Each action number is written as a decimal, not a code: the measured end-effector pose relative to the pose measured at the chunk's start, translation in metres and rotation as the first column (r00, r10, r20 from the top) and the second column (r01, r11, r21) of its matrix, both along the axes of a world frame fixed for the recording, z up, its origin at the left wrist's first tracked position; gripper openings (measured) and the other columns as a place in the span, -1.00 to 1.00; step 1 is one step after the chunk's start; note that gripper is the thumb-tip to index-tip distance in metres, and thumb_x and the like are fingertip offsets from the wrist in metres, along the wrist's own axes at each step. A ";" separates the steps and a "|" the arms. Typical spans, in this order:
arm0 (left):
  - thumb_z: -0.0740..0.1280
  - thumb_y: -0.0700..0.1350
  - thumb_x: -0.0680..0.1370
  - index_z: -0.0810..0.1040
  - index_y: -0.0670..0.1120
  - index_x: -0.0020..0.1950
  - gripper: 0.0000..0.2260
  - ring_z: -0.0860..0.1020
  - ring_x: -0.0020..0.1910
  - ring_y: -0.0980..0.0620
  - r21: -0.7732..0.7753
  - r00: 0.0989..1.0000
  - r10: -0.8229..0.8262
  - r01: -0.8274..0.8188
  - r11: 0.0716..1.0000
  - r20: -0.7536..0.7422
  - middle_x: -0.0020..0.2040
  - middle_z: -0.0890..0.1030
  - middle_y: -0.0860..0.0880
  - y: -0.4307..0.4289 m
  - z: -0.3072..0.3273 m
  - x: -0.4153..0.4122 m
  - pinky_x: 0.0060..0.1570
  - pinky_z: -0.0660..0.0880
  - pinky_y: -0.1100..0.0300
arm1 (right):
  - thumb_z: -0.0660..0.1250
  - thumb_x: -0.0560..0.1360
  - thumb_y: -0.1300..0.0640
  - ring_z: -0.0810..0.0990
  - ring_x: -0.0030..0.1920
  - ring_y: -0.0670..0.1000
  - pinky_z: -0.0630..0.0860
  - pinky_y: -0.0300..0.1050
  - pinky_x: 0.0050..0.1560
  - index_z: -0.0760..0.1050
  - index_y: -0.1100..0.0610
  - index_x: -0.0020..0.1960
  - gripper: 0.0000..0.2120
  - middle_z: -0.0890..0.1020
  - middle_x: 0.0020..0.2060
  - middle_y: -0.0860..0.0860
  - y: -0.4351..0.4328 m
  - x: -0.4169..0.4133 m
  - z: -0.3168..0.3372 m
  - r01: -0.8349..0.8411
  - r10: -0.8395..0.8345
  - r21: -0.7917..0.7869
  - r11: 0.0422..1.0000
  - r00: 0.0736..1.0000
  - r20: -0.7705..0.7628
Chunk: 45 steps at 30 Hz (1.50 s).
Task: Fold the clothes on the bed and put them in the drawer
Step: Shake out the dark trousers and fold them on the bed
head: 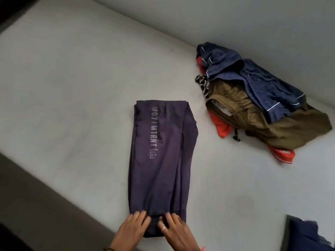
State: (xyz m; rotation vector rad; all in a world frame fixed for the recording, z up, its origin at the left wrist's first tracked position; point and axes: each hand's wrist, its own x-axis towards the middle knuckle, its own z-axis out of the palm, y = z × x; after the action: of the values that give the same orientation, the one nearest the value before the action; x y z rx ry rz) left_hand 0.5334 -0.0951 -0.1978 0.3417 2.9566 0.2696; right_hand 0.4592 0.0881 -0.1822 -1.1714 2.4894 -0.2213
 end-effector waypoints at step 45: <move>0.00 -0.03 0.67 -0.10 -0.03 0.56 -0.51 -0.07 0.55 0.04 -0.026 0.789 0.614 -0.613 0.790 0.031 0.57 -0.05 0.05 -0.124 -0.046 -0.305 0.44 -0.20 -0.19 | 0.00 0.60 -0.03 0.27 0.46 0.11 0.10 0.20 0.44 0.21 0.20 0.48 -0.48 0.31 0.45 0.14 -0.065 -0.281 -0.071 0.579 -0.615 -0.223 0.784 0.772 -0.157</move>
State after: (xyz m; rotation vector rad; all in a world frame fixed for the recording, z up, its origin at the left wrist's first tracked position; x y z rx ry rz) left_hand 0.2283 -0.2190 -0.2439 -0.6474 2.9287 0.3170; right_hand 0.1786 0.0230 -0.2532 -0.4124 3.0332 -0.4955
